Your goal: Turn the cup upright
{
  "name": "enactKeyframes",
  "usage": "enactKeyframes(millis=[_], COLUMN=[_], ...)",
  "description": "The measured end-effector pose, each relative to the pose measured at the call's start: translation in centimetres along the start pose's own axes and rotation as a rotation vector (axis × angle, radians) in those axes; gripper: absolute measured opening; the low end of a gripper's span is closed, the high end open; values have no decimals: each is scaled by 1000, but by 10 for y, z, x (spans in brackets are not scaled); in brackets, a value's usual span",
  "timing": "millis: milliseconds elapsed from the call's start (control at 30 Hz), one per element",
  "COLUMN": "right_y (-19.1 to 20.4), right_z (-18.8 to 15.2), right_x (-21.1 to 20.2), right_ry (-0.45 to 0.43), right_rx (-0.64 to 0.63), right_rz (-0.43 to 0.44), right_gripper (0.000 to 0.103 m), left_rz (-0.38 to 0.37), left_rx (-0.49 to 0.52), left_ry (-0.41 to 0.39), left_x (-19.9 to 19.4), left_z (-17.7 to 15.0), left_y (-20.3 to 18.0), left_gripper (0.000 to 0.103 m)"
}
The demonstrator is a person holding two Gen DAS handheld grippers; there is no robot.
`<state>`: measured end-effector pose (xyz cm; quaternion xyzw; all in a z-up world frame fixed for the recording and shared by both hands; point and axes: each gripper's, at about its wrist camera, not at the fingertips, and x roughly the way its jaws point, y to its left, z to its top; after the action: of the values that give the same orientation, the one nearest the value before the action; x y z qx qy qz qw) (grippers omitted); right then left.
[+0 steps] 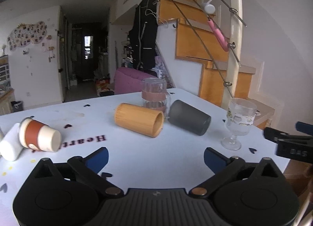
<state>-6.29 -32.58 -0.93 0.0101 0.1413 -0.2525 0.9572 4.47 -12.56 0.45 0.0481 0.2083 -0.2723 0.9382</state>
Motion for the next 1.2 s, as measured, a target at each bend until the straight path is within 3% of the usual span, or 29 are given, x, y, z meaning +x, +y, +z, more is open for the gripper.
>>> enactKeyframes(millis=[500,1200], right_y=[7,10], right_z=[1,-2], right_x=[-26,-30], right_ry=[36,48], right_rx=[7,-3], right_rz=[28,32], right_gripper=[103,103], left_rz=[71,77], left_rx=[-2,-6], left_ry=[14,23], left_x=[-19,-20], left_z=[-7,-9], left_y=[6,8], left_gripper=[103,103])
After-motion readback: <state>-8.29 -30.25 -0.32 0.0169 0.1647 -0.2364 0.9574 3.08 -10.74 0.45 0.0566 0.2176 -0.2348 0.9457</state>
